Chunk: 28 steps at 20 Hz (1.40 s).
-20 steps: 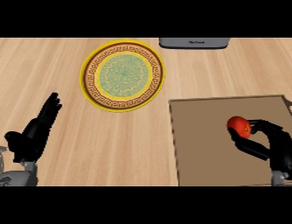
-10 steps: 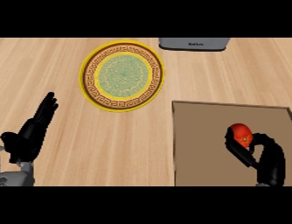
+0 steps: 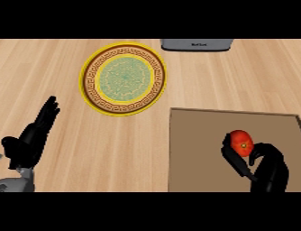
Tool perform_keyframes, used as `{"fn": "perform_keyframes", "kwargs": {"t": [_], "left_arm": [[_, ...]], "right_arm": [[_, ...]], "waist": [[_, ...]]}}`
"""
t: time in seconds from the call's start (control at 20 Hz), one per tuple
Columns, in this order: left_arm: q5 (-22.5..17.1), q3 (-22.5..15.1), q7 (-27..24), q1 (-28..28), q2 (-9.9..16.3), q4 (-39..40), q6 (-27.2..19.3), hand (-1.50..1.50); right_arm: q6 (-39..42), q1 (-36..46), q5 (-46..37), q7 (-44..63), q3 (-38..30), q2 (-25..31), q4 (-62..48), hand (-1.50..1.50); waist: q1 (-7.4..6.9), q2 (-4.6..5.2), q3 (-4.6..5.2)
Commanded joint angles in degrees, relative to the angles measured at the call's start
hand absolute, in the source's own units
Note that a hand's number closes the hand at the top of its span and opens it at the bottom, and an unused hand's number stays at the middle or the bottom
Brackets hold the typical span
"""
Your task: Pick the tomato from the tray and place it in the plate
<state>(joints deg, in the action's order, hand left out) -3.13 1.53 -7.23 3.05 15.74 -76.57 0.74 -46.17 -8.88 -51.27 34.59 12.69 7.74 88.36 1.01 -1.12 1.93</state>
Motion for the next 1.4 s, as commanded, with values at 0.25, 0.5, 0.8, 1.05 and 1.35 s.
{"fn": "perform_keyframes", "kwargs": {"t": [0.25,0.5,0.8,1.05,1.35], "left_arm": [[-0.09,-0.07,0.14,-0.41,-0.13,0.17,0.2,0.0],[-0.86,0.28,0.69,0.24,0.11,-0.46,0.82,0.0],[0.5,-2.01,0.62,0.89,-1.35,0.26,0.9,0.0],[0.76,-3.33,0.32,2.58,-2.3,0.35,1.6,0.0],[0.98,-3.98,1.18,5.48,-2.28,0.8,2.5,0.0]], "right_arm": [[4.99,2.73,-25.26,11.76,5.25,-7.56,7.12,1.5],[14.74,8.91,-35.45,23.57,9.19,-7.68,10.31,1.5],[28.81,23.54,-39.84,39.17,15.9,-7.72,9.77,1.5],[33.68,37.85,-36.47,47.15,15.45,-7.71,2.39,1.5],[34.15,51.3,-30.56,49.71,11.69,-7.71,-9.33,1.5]], "waist": [[-0.14,0.24,-0.7],[-1.52,0.37,-1.1],[-4.09,1.03,-1.44],[-6.3,1.74,-1.65],[-7.77,2.38,-1.76]]}}
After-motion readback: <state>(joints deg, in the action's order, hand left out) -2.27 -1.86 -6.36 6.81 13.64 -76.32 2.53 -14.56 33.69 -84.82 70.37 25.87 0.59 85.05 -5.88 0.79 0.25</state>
